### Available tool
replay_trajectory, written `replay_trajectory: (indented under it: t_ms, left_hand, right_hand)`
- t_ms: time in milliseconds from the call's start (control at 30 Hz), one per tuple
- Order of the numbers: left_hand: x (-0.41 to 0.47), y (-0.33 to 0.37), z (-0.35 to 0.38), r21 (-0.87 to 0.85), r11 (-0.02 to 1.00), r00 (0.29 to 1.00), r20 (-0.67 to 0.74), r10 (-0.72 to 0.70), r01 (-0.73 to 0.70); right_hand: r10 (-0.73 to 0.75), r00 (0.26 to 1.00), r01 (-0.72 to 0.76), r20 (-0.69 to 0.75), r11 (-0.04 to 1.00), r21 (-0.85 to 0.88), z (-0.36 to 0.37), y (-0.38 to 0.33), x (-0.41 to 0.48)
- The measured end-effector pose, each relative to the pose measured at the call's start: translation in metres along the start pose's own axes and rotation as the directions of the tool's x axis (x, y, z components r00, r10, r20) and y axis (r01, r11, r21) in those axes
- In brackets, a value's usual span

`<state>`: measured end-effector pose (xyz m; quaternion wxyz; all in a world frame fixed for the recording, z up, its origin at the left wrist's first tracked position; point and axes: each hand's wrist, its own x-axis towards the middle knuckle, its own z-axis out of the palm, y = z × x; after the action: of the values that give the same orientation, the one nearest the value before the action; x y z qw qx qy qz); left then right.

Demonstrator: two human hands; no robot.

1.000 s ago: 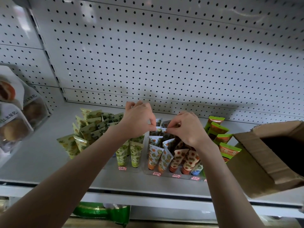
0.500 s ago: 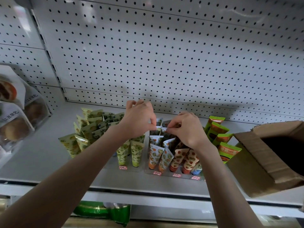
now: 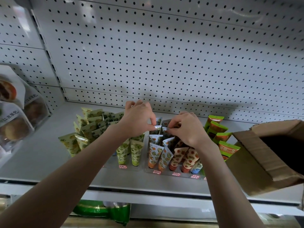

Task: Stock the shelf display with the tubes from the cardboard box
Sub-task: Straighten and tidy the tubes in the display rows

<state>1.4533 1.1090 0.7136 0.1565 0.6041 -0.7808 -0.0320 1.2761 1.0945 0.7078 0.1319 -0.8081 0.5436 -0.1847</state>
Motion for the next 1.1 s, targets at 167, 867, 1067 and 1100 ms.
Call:
replay_trajectory:
  t_ms: [167,867,1067,1100]
  left_hand:
    - [0.000,-0.001,0.000,-0.011,1.000,1.000,0.002,-0.003,0.003]
    - [0.003,-0.006,-0.005,-0.115,0.993,1.000,-0.015,-0.018,0.016]
    - [0.012,-0.012,-0.005,-0.144,0.987,0.995,-0.059,-0.086,0.076]
    - [0.014,-0.012,-0.005,-0.123,0.990,0.996,-0.043,-0.080,0.074]
  right_hand:
    - [0.002,1.000,-0.002,-0.015,1.000,-0.021,0.001,0.001,0.002]
    - [0.022,1.000,-0.020,-0.016,0.996,0.086,-0.005,0.003,0.004]
    - [0.043,0.997,-0.036,-0.068,0.994,0.102,-0.009,0.003,0.017]
    - [0.044,0.997,-0.039,-0.058,0.996,0.084,-0.009,0.003,0.019]
